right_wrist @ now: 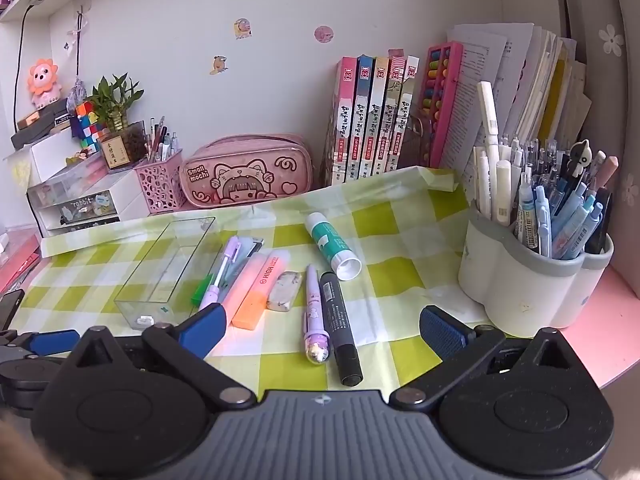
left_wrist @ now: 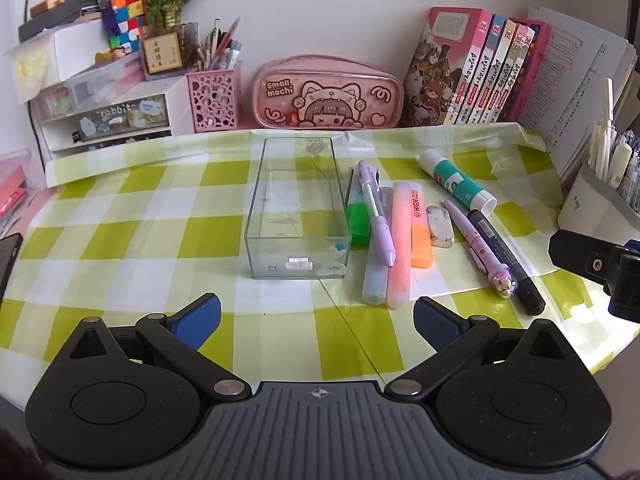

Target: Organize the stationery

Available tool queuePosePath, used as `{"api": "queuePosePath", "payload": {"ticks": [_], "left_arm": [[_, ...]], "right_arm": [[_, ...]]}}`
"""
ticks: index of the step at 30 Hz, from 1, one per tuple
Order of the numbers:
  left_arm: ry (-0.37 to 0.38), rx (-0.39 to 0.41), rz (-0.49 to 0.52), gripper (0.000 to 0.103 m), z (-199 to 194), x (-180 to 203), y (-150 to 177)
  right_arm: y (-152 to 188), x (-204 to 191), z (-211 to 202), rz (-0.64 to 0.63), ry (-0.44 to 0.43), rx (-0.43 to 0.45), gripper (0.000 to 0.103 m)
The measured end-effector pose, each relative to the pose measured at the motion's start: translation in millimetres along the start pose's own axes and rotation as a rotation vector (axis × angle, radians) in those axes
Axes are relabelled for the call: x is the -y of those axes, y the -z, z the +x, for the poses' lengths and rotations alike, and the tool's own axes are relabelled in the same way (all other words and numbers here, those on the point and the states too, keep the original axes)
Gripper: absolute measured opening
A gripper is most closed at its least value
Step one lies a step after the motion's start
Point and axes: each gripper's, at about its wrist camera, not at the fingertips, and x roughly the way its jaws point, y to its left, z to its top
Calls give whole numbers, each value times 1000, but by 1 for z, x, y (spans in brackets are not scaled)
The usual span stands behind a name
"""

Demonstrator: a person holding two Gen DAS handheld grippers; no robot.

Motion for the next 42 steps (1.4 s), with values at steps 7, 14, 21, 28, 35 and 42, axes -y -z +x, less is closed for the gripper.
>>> {"api": "queuePosePath", "payload": {"ticks": [7, 14, 21, 28, 35, 42], "left_arm": [[6, 4, 1, 98, 0, 0, -2], [6, 5, -1, 98, 0, -1, -2], [5, 7, -3, 98, 0, -2, -3], [6, 7, -2, 98, 0, -2, -3], [6, 8, -2, 98, 0, -2, -3], [10, 10, -8, 98, -1, -4, -2]], "right_arm": [[0, 1, 2, 2, -3, 0, 103], [-1, 1, 3, -3, -5, -2, 103], [-2, -1, 2, -9, -7, -1, 103], [-2, -1, 2, -10, -7, 0, 103], [-1, -1, 3, -10, -8, -2, 103], [-1, -3, 3, -14, -10, -5, 103]]}}
